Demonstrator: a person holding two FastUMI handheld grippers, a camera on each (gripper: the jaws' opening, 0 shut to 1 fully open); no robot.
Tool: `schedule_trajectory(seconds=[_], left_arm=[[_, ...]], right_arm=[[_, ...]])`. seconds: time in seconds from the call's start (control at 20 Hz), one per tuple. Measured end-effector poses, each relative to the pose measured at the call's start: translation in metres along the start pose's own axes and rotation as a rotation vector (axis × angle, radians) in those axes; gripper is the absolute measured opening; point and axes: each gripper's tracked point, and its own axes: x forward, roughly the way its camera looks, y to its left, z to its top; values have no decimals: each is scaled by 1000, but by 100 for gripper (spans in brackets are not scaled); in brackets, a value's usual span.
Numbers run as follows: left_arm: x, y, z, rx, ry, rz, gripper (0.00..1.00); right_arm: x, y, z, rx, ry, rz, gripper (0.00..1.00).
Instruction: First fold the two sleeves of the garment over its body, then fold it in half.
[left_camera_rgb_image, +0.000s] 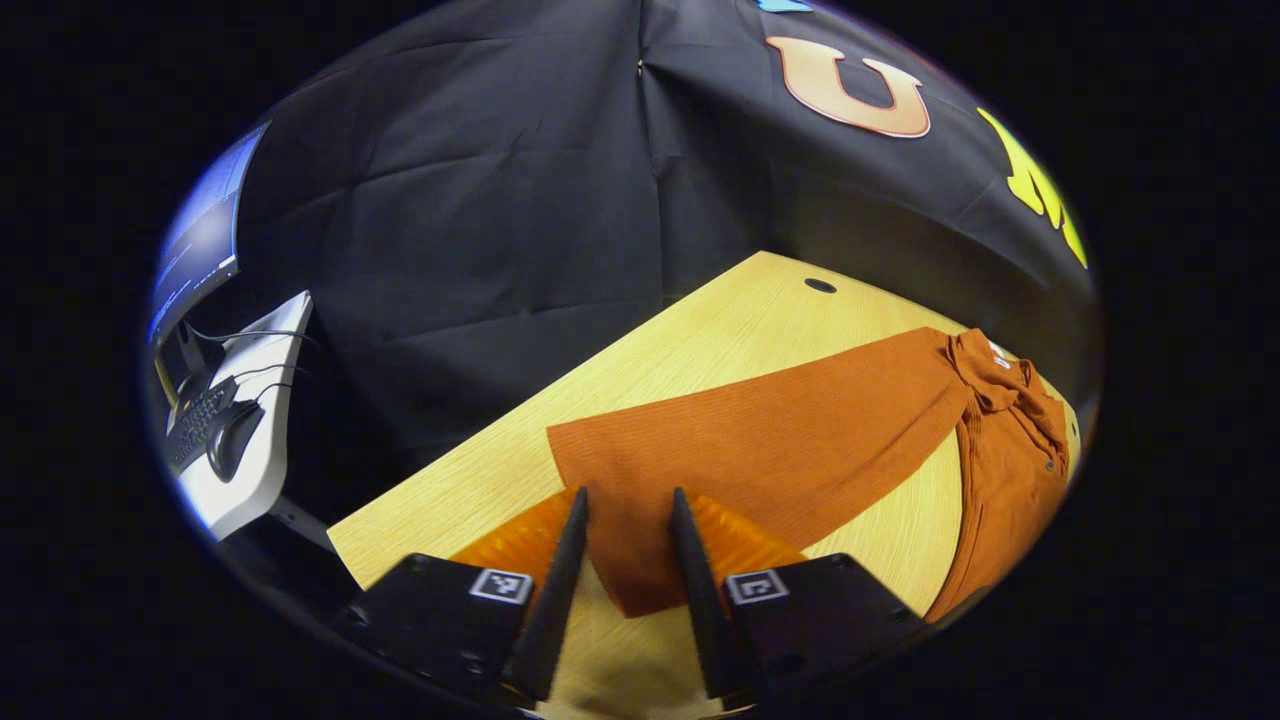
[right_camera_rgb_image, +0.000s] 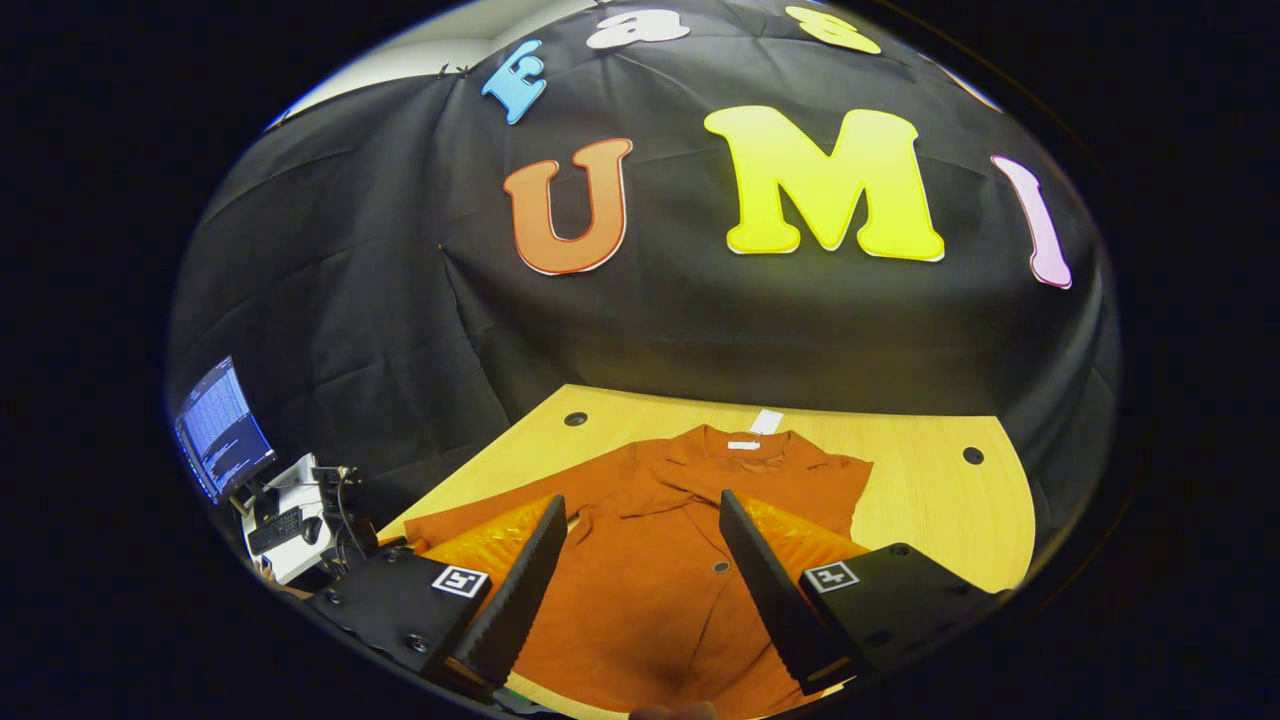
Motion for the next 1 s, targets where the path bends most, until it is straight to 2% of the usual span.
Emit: schedule_trajectory(seconds=[0.05,0.15,0.2,0.35,0.6,0.8,0.85,0.9,1.0], left_arm=[[-4,-4,2,-4,-3,-10,38],[3,-10,6,15,1,-3,8],[3,-12,9,23,6,-7,5],[5,-16,21,12,24,-51,3],[-4,-60,107,-6,-54,-155,3],[-26,-134,184,48,-133,-266,3],[-32,-156,199,55,-143,-304,3],[-39,-181,211,57,-151,-350,3],[-56,-228,232,82,-174,-414,2]], right_arm=[[-2,-3,0,-1,1,-4,98],[-9,-9,2,-7,-3,-14,98],[-13,-13,1,-8,-6,-19,98],[-23,-23,-3,-7,-9,-38,98],[-34,-45,-21,27,1,-59,98],[-43,-72,-29,92,-9,-77,99],[-48,-80,-29,110,-19,-82,95],[-53,-89,-28,125,-30,-91,99],[-63,-109,-25,158,-54,-109,99]])
